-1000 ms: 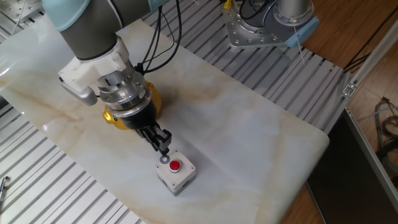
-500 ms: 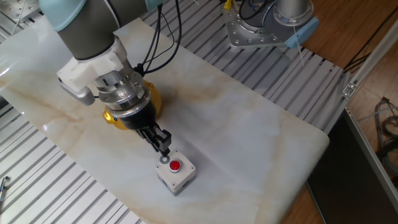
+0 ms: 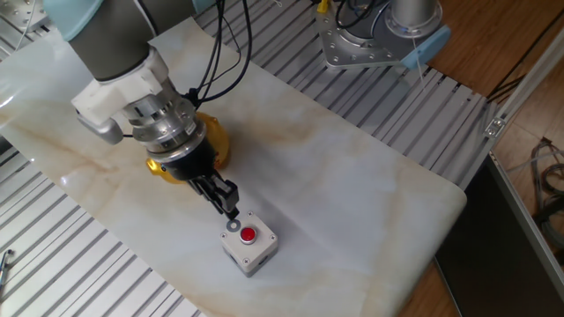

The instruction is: Drop coins into a piggy bank

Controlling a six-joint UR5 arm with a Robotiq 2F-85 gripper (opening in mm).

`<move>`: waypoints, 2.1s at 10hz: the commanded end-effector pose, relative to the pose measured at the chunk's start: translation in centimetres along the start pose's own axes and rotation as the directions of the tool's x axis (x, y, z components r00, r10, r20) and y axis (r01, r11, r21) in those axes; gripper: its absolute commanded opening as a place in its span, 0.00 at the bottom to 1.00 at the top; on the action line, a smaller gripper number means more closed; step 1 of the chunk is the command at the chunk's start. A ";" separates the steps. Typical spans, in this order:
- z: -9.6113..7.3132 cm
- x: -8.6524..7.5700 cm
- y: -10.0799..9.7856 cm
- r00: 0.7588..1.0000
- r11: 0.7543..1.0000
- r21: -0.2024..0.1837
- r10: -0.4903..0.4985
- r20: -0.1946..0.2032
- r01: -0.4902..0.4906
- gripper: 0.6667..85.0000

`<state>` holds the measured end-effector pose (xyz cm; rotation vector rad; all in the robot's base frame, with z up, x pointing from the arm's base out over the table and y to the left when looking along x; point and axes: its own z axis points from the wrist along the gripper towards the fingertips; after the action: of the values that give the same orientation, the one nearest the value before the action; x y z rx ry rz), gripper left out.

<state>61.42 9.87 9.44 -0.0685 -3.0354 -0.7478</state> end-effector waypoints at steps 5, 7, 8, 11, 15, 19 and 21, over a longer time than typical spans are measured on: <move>-0.3 -0.3 0.4 1.000 0.997 -0.075 -0.016 -0.002 0.016 0.36; -0.1 -0.3 0.3 1.000 0.996 -0.087 -0.021 -0.003 0.021 0.36; -0.1 -0.4 0.4 1.000 0.996 -0.090 -0.023 -0.002 0.022 0.36; 0.2 -0.6 0.0 1.000 0.995 -0.091 -0.029 0.000 0.029 0.36; 0.3 -0.7 0.3 1.000 0.994 -0.110 -0.029 0.002 0.029 0.36; 0.6 -0.9 0.0 1.000 0.994 -0.105 -0.031 0.004 0.032 0.36; 0.6 -1.0 0.0 1.000 0.993 -0.110 -0.031 0.003 0.032 0.36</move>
<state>62.08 10.02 8.65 -0.0151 -3.0023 -0.8942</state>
